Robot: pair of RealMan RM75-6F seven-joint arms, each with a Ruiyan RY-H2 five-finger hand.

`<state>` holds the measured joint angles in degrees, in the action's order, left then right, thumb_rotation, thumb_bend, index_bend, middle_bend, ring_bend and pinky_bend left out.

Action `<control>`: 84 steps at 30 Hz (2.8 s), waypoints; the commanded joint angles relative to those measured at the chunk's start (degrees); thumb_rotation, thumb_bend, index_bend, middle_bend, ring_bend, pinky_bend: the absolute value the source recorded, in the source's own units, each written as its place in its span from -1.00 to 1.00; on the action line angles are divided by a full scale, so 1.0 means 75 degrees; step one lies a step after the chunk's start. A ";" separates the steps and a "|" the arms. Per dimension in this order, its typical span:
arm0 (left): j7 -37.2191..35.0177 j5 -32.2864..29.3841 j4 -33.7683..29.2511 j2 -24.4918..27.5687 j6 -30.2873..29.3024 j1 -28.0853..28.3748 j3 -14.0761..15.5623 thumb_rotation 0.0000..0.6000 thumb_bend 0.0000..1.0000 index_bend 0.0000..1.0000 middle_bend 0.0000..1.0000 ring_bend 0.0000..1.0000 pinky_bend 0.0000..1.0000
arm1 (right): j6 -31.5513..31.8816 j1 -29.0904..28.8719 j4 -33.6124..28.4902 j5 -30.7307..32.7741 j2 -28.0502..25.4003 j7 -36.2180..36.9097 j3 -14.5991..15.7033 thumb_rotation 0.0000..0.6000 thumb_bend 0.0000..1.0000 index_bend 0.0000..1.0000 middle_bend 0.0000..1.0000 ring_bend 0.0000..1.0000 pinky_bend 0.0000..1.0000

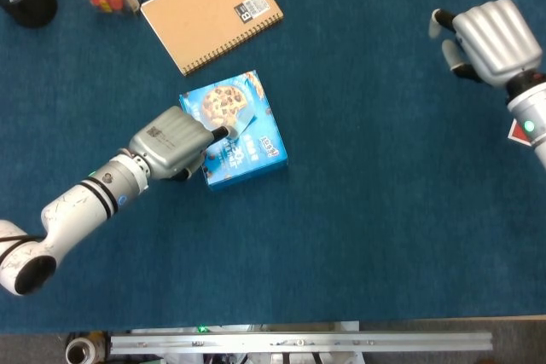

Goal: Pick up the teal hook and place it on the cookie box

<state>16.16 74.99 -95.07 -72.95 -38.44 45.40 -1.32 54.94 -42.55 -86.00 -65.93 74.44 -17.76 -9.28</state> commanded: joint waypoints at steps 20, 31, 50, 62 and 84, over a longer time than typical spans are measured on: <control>0.0007 -0.0211 0.0006 -0.0054 -0.0109 0.0082 0.0231 1.00 0.54 -0.64 1.00 1.00 1.00 | 0.0048 0.0098 0.0039 -0.0136 -0.0044 0.0107 -0.0041 1.00 0.01 -0.10 1.00 1.00 1.00; -0.0075 -0.0157 -0.0165 0.0103 -0.0300 0.0056 0.0259 1.00 0.54 -0.64 1.00 1.00 1.00 | 0.0099 0.0151 -0.0016 -0.0180 -0.0109 0.0125 -0.0069 1.00 0.01 -0.10 1.00 1.00 1.00; 0.0041 -0.0282 -0.0239 0.0172 -0.0322 0.0046 0.0420 1.00 0.54 -0.64 1.00 1.00 1.00 | 0.0128 0.0194 0.0005 -0.0273 -0.0092 0.0153 -0.0082 1.00 0.01 -0.10 1.00 1.00 1.00; 0.0056 -0.0240 -0.0268 0.0126 -0.0314 0.0050 0.0485 0.99 0.54 -0.64 1.00 1.00 1.00 | 0.0111 0.0226 0.0035 -0.0283 -0.0109 0.0196 -0.0086 1.00 0.01 -0.10 1.00 1.00 1.00; -0.1586 0.0620 -0.0423 0.1339 -0.2568 -0.1270 0.0408 0.38 0.43 -0.76 0.75 0.59 0.75 | 0.0677 0.0874 -0.0342 -0.0273 -0.0815 0.0707 -0.0087 1.00 -0.12 -0.12 0.63 0.59 0.96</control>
<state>7.27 77.99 -99.02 -64.54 -54.53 38.48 1.51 59.47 -36.59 -88.08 -68.16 68.86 -12.86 -10.10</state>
